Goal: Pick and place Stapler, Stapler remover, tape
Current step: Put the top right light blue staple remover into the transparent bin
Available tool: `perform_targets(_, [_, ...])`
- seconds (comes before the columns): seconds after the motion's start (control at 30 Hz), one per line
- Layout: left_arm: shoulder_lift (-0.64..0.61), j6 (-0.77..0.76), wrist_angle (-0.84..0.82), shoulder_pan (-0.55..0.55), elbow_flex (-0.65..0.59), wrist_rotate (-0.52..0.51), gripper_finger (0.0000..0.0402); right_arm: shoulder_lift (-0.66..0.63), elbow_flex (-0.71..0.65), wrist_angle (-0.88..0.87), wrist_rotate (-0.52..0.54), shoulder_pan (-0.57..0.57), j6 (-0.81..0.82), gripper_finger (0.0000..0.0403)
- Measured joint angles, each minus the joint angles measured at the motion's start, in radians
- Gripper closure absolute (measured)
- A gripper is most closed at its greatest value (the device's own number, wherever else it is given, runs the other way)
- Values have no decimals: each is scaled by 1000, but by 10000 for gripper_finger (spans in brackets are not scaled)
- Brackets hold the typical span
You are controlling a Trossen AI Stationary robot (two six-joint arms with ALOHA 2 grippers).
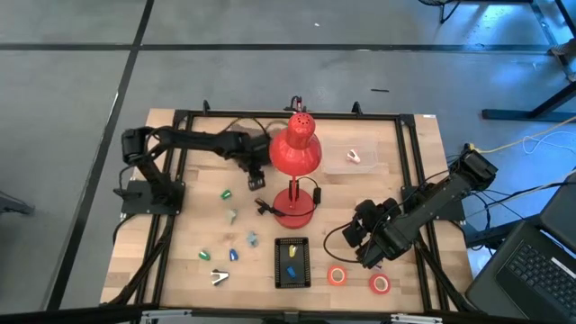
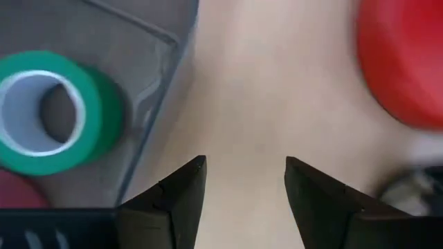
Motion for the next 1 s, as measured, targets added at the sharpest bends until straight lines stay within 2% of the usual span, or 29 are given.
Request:
perform_targets(0.1, [-9,-7,1,48,0,14,215,0,0,-1,-1,0,0,157])
perform_targets(0.2, [-25,-35,-57,61,0,109,215,0,0,-8,-34,2,-17,157])
perform_targets(0.3, [-62,-70,-143,20,0,210,215,0,0,-15,-50,15,-36,157])
perform_targets(0.4, [-117,-118,-205,-63,0,215,215,0,0,-45,-68,43,-41,157])
perform_targets(0.53, [-221,-209,-207,-215,-3,148,215,0,0,-147,-131,116,72,157])
perform_targets(0.67, [-338,-342,-177,-382,-44,24,215,0,0,-212,-201,207,223,157])
perform_targets(0.87, [-457,-585,-110,-627,-111,-123,215,0,0,-206,-374,286,243,157])
perform_targets(1.0, [-479,-668,-61,-758,-131,-230,215,0,0,-210,-450,296,244,157])
